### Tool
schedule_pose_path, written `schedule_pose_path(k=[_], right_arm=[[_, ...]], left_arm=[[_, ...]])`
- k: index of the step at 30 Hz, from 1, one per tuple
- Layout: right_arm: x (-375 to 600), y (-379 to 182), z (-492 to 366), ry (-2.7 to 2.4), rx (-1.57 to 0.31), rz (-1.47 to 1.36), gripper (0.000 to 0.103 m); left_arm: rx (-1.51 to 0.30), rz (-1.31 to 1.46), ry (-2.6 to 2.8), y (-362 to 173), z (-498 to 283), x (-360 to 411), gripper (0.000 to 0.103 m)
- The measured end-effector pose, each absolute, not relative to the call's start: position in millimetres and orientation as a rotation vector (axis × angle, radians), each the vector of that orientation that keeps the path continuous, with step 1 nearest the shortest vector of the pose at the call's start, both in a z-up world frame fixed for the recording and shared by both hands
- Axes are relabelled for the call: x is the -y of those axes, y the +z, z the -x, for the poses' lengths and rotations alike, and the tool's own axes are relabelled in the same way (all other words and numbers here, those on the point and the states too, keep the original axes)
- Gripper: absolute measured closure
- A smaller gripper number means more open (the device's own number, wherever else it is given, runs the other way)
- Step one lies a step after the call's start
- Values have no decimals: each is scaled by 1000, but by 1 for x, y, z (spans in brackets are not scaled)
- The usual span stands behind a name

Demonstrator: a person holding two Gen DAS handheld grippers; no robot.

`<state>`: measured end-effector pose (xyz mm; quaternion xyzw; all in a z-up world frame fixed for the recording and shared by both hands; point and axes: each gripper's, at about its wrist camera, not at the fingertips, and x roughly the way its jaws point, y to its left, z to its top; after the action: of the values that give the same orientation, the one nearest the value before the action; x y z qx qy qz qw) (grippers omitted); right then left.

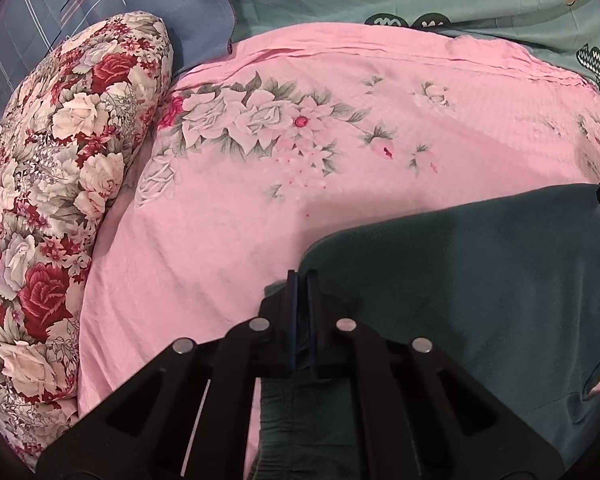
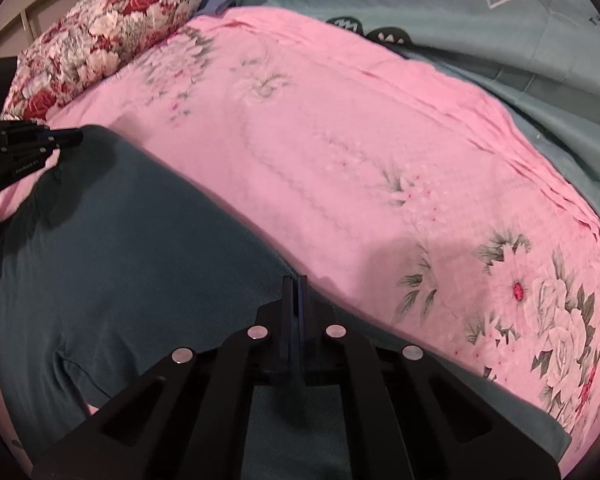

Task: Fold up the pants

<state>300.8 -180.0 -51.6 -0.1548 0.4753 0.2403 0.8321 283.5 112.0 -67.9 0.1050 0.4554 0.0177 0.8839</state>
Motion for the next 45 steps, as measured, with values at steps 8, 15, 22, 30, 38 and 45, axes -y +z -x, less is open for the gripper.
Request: schedule_pose_path(k=[8, 15, 22, 30, 38, 45], right_arm=[[184, 0, -246, 536, -895, 277, 102], [185, 43, -150, 588, -813, 224, 102], [164, 40, -30, 674, -800, 206, 102], [142, -34, 40, 690, -897, 224, 102], [144, -45, 48, 660, -884, 194, 102], [146, -45, 49, 649, -887, 185, 101]], left_arm=[[-895, -212, 6, -35, -254, -112, 100], [-856, -219, -43, -10, -195, -117, 100], [-847, -208, -73, -6, -110, -131, 100], [-941, -194, -77, -60, -38, -144, 100], [-939, -130, -52, -71, -22, -161, 99], [-865, -144, -61, -55, -22, -151, 33]])
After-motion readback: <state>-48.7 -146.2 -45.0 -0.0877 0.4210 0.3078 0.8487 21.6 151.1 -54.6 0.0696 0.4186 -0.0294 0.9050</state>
